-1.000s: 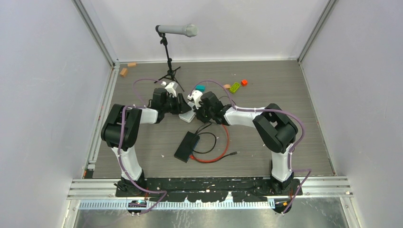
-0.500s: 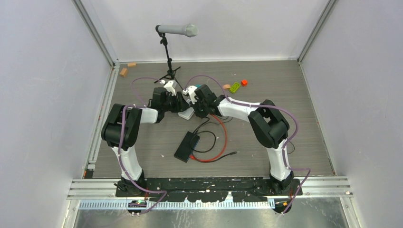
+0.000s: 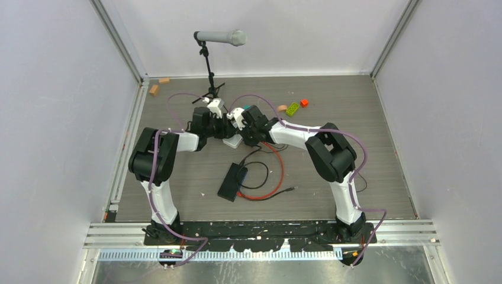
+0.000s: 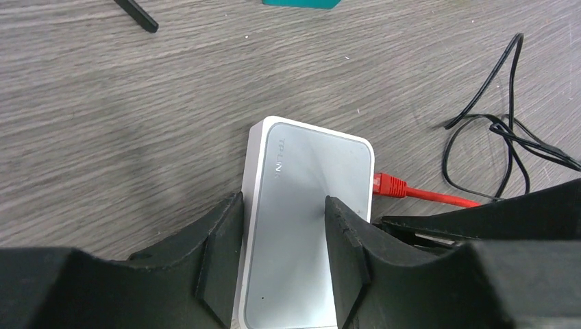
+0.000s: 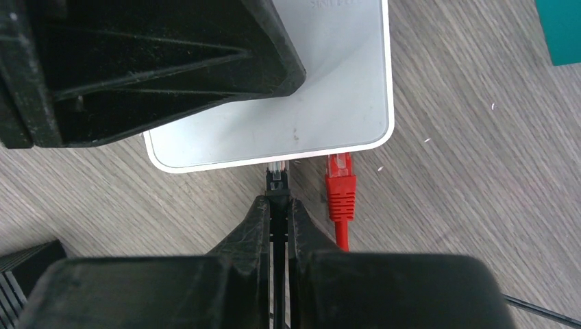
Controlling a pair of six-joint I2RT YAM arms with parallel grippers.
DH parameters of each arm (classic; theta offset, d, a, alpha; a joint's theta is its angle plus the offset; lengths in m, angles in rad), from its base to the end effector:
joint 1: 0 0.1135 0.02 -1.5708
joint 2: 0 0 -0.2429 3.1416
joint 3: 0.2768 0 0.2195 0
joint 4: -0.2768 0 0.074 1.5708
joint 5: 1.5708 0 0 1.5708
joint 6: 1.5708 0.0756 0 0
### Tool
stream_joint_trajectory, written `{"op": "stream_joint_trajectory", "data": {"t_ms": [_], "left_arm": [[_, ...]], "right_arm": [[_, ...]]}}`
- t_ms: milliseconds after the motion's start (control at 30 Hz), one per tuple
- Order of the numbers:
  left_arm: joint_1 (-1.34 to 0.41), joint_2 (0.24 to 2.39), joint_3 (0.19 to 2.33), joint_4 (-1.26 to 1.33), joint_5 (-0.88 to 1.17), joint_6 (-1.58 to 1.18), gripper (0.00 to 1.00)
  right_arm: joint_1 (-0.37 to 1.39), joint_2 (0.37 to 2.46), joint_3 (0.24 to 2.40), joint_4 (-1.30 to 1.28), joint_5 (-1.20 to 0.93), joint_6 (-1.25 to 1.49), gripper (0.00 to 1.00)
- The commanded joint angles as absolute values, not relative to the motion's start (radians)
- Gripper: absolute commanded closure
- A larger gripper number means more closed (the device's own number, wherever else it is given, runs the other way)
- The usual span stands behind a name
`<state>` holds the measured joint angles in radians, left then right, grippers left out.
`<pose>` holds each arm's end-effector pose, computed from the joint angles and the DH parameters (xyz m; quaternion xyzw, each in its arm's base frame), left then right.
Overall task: Insert the plug into the switch port
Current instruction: Insert the connector into the switch port.
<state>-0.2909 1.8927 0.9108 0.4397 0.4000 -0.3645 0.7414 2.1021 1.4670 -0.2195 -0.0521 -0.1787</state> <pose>0.3623 -0.1392 0.1275 0.0663 0.8563 -0.3189 0.4008 0.3269 0.3046 0.1332 -0.4239 0.8349 0.1207 0.3298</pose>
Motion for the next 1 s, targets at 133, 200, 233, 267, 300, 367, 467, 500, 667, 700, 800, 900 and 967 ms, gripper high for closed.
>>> {"op": "stream_joint_trajectory", "data": {"t_ms": [133, 200, 233, 267, 300, 367, 467, 500, 667, 700, 800, 900, 967], "left_arm": [[-0.438, 1.920, 0.948, 0.345, 0.757, -0.405, 0.55], [-0.443, 1.927, 0.956, 0.340, 0.769, -0.405, 0.55], [-0.443, 1.930, 0.957, 0.340, 0.774, -0.405, 0.55], [-0.443, 1.931, 0.959, 0.340, 0.779, -0.405, 0.55], [-0.445, 1.930, 0.959, 0.339, 0.785, -0.405, 0.55], [-0.447, 1.930, 0.960, 0.339, 0.791, -0.404, 0.55], [-0.452, 1.933, 0.966, 0.339, 0.802, -0.403, 0.55], [-0.454, 1.934, 0.967, 0.338, 0.804, -0.402, 0.55], [-0.460, 1.927, 0.971, 0.319, 0.806, -0.392, 0.56], [-0.464, 1.925, 0.972, 0.316, 0.804, -0.388, 0.55], [-0.475, 1.927, 0.986, 0.282, 0.791, -0.368, 0.56], [-0.476, 1.911, 0.982, 0.262, 0.756, -0.350, 0.54], [-0.473, 1.888, 0.974, 0.252, 0.718, -0.339, 0.52]], "right_arm": [[0.752, 2.093, 1.541, 0.272, -0.100, -0.211, 1.00], [0.752, 2.090, 1.534, 0.325, -0.114, -0.204, 1.00], [0.752, 2.088, 1.529, 0.365, -0.122, -0.199, 1.00], [0.752, 2.088, 1.526, 0.390, -0.126, -0.196, 0.99], [0.752, 2.087, 1.522, 0.413, -0.131, -0.191, 0.99], [0.752, 2.087, 1.506, 0.479, -0.133, -0.172, 1.00], [0.754, 2.088, 1.462, 0.603, -0.130, -0.155, 1.00], [0.753, 2.084, 1.446, 0.643, -0.127, -0.150, 1.00], [0.762, 2.035, 1.337, 0.714, -0.090, -0.165, 1.00], [0.762, 2.022, 1.304, 0.722, -0.083, -0.168, 1.00], [0.762, 1.965, 1.213, 0.703, -0.066, -0.180, 1.00], [0.762, 1.897, 1.126, 0.607, -0.061, -0.179, 1.00], [0.763, 1.855, 1.078, 0.524, -0.058, -0.176, 1.00]]}}
